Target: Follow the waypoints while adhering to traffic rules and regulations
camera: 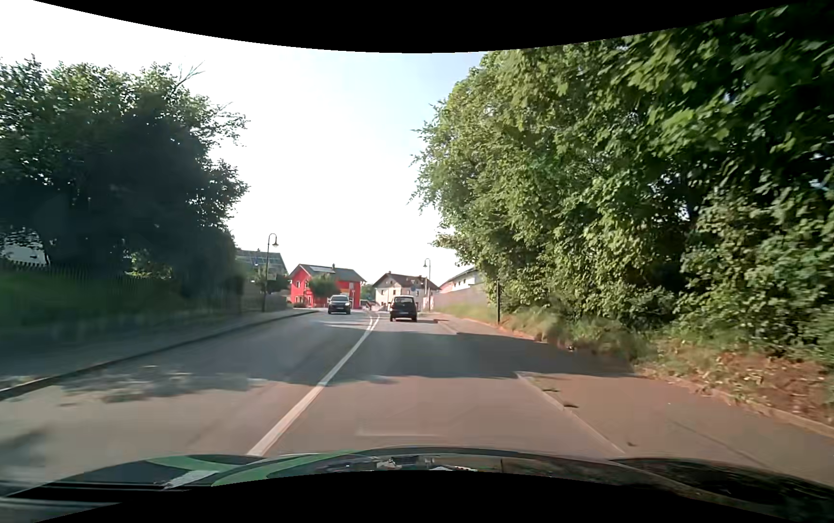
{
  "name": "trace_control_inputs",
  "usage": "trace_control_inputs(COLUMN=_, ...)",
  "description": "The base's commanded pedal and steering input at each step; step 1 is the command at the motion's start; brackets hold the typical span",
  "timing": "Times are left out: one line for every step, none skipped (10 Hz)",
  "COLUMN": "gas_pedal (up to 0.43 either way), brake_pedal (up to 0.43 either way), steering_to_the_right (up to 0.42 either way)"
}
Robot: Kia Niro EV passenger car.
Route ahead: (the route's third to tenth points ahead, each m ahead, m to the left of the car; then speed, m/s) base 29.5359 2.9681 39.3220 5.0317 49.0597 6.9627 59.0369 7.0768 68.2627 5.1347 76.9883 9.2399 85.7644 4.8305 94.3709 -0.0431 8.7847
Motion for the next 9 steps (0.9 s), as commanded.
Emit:
trace_control_inputs(gas_pedal=0.079, brake_pedal=0.0, steering_to_the_right=-0.008)
trace_control_inputs(gas_pedal=0.079, brake_pedal=0.0, steering_to_the_right=-0.008)
trace_control_inputs(gas_pedal=0.079, brake_pedal=0.0, steering_to_the_right=-0.009)
trace_control_inputs(gas_pedal=0.079, brake_pedal=0.0, steering_to_the_right=-0.01)
trace_control_inputs(gas_pedal=0.079, brake_pedal=0.0, steering_to_the_right=-0.013)
trace_control_inputs(gas_pedal=0.079, brake_pedal=0.0, steering_to_the_right=-0.014)
trace_control_inputs(gas_pedal=0.079, brake_pedal=0.0, steering_to_the_right=-0.014)
trace_control_inputs(gas_pedal=0.079, brake_pedal=0.0, steering_to_the_right=-0.015)
trace_control_inputs(gas_pedal=0.079, brake_pedal=0.0, steering_to_the_right=-0.014)
